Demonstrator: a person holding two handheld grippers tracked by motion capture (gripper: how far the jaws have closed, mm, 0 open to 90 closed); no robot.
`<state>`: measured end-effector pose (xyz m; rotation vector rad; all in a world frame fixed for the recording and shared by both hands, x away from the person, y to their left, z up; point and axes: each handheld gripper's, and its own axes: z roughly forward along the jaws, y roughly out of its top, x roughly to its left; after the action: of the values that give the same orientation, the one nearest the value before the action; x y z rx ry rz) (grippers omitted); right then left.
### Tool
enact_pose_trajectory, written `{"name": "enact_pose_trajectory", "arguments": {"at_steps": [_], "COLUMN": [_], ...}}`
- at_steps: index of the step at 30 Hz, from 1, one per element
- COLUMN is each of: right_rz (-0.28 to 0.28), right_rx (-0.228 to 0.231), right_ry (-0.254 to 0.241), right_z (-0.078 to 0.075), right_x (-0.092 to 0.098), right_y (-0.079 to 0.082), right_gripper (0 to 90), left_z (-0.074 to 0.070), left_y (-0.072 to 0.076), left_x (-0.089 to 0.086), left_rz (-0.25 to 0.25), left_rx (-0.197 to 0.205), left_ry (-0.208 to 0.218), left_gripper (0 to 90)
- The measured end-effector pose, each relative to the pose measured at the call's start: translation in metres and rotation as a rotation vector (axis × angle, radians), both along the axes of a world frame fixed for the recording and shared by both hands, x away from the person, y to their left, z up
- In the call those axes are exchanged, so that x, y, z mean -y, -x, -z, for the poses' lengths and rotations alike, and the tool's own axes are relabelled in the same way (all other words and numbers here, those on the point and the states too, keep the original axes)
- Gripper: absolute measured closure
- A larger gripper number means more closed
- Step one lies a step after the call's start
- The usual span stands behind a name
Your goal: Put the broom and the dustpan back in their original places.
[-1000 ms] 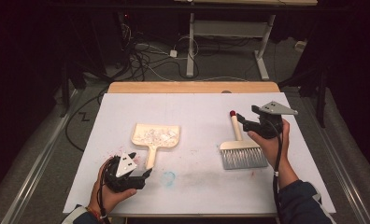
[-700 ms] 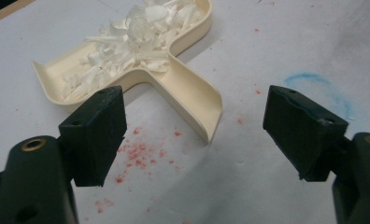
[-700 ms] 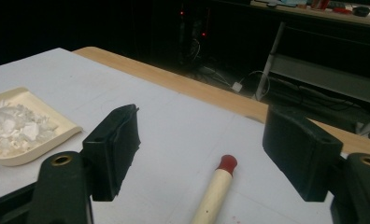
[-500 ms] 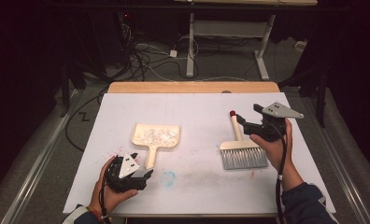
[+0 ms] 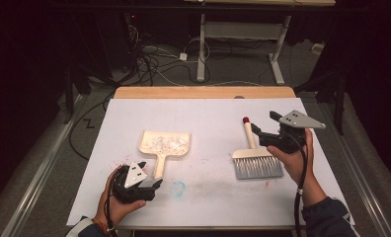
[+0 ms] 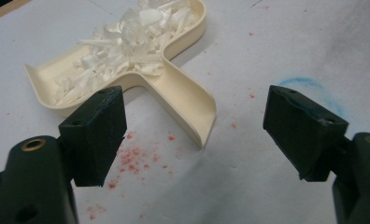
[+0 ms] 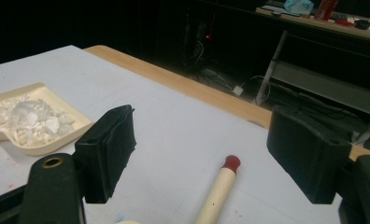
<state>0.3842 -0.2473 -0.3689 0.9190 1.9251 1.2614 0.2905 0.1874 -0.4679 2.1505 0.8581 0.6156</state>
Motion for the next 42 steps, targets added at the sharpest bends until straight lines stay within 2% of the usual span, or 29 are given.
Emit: {"name": "enact_pose_trajectory", "arguments": {"at_steps": [18, 34, 42], "right_rz": [-0.046, -0.089, -0.088], "right_rx": [0.017, 0.033, 0.040], "right_ry": [0.025, 0.073, 0.119], "right_z": [-0.004, -0.002, 0.004], "right_x": [0.008, 0.011, 0.012], "right_y": [0.020, 0.044, 0.052], "right_gripper": [22.9, 22.1, 21.7], "left_z": [0.001, 0.001, 0.001], "left_y": [0.000, 0.000, 0.001], "left_x": [0.001, 0.002, 0.003], "left_rz": [0.008, 0.014, 0.021], "left_rx": [0.004, 0.003, 0.004], "left_ry": [-0.005, -0.012, -0.016], "left_gripper": [19.9, 19.6, 19.6]}}
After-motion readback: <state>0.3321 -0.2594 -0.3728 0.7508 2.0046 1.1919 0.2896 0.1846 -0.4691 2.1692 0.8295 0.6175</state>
